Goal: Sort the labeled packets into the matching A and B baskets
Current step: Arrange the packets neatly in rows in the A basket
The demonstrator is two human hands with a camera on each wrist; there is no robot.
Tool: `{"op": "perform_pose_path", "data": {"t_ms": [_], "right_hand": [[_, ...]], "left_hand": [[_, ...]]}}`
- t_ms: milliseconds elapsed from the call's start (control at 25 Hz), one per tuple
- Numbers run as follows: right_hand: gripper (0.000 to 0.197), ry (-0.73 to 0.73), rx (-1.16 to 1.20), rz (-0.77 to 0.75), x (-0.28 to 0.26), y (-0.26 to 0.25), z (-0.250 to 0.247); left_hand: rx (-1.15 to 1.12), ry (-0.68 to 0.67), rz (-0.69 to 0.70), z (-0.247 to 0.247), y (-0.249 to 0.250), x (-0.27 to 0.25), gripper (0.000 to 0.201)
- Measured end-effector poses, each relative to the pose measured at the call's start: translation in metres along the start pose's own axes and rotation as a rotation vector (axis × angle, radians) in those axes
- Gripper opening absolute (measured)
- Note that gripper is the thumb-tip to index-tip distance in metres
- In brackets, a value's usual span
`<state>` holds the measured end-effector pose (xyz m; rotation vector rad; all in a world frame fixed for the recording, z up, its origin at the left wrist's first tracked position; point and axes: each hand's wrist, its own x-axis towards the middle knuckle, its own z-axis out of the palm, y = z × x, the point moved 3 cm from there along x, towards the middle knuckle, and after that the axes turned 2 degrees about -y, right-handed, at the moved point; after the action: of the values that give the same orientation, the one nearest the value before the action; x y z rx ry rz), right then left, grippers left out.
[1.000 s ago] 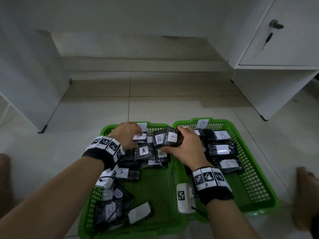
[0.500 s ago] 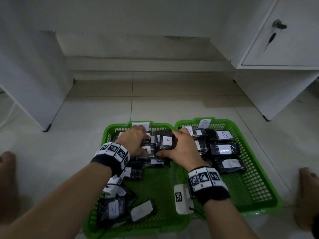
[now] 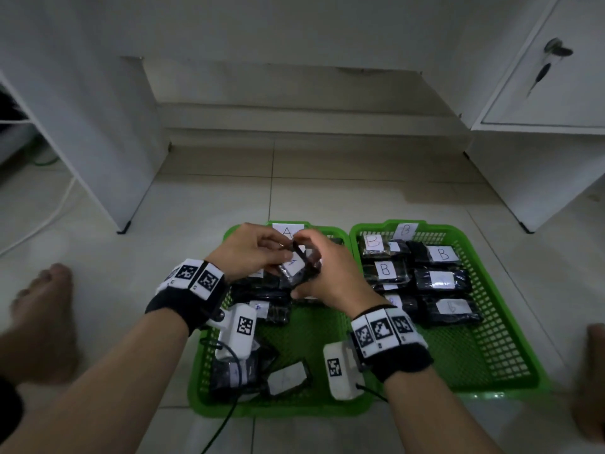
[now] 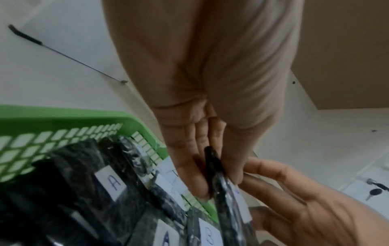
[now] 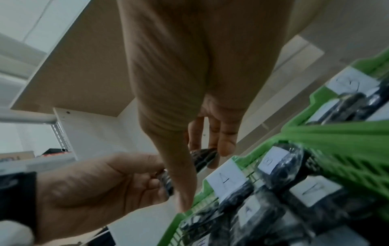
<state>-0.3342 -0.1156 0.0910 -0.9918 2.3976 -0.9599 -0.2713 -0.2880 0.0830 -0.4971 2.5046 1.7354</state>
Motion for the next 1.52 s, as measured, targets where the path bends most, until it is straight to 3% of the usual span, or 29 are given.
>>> {"op": "perform_pose_path", "data": {"t_ms": [160,280,440,560,800,880,960,1040,1120,1360,1520], "right_hand": [[0.089,0.027,0.013,-0.038,0.006,-0.005,0.021],[0.069,0.078,-0.087,-0.096,0.016,-0.012,0.037],[0.051,0.059,-0.334,-0.104,0.038,-0.015,0.069],[0.042,-0.013,-0.37,-0.105,0.056,-0.017,0.089],[0.048,-0.014,-0.414,-0.146,0.054,-0.02,0.096],[0.03,-0.011,-0.355,-0.089,0.042,-0.019,0.085],[0.018,-0.186,-0.342,0.04,0.028,-0.019,0.082],[0.024,-0.547,-0.379,0.175,0.01,-0.019,0.089],[0.027,-0.738,-0.338,0.219,0.0,-0.021,0.095],[0.016,-0.703,-0.46,0.081,-0.009,-0.029,0.109],[0.031,-0.763,-0.445,0.163,-0.011,-0.018,0.117]], "left_hand": [[-0.175,0.217,-0.032,-0.015,-0.01,-0.02,0.024],[-0.269,0.273,-0.048,-0.022,-0.02,-0.028,0.026],[0.309,0.418,0.031,-0.044,-0.039,-0.036,0.021],[0.46,0.438,0.074,-0.054,-0.053,-0.042,0.009],[0.611,0.229,0.101,-0.036,-0.061,-0.049,0.01],[0.757,0.111,0.095,-0.023,-0.056,-0.054,0.01],[0.957,0.01,0.085,-0.012,-0.051,-0.061,0.009],[1.13,-0.068,0.032,-0.001,-0.049,-0.067,0.012],[1.204,-0.123,-0.043,0.005,-0.054,-0.071,0.024],[1.196,-0.236,-0.134,0.009,-0.074,-0.072,0.049],[1.03,-0.248,-0.151,0.009,-0.078,-0.071,0.035]]}}
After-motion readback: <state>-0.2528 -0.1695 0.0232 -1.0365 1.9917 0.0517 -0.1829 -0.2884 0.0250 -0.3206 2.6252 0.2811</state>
